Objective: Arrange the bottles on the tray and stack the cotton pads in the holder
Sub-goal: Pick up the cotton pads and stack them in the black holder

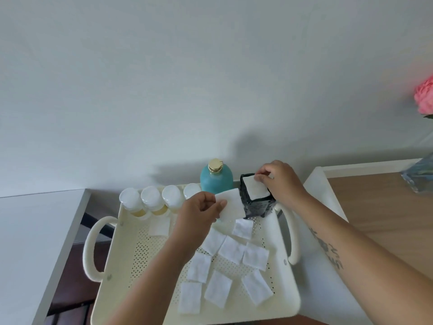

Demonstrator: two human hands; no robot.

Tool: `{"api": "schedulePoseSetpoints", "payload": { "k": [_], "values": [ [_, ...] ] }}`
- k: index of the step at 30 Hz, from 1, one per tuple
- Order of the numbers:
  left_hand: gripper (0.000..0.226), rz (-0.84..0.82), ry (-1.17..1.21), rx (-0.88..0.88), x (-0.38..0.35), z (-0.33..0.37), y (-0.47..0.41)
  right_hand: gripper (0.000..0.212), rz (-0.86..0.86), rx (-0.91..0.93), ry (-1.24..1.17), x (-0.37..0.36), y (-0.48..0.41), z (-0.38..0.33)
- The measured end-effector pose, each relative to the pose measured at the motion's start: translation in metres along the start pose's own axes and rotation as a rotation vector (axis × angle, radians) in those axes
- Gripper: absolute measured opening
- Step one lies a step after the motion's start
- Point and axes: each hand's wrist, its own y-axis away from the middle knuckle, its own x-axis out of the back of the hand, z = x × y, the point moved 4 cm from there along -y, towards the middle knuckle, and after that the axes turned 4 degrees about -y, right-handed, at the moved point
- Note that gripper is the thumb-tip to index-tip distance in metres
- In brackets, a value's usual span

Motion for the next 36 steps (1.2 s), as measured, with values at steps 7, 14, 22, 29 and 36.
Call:
{"api": "schedulePoseSetpoints", "payload": {
  "k": [7, 14, 22, 29, 36],
  "values": [
    [0.016, 0.024, -0.031, 0.029, -0.012, -0.003, -0.005, 0.010, 0.058, 0.024, 0.081, -0.004, 0.007, 0.007],
    [0.018, 0.019, -0.024, 0.027, -0.016, -0.005, -0.007, 0.010, 0.073, 0.239, 0.204, 0.001, 0.033, -0.005],
    [0.017, 0.019, -0.003, 0.023, -0.012, -0.008, -0.009, 0.055, -0.150, 0.214, 0.433, -0.018, 0.041, 0.007],
    [0.016, -0.006, 0.009, 0.023, -0.013, -0.008, -0.010, 0.027, 0.018, 0.232, 0.305, -0.007, 0.046, -0.006],
    [0.017, -0.070, 0.037, -0.001, -0.025, 0.000, -0.011, 0.029, 0.008, -0.029, -0.205, -0.007, 0.078, -0.021]
  ]
}}
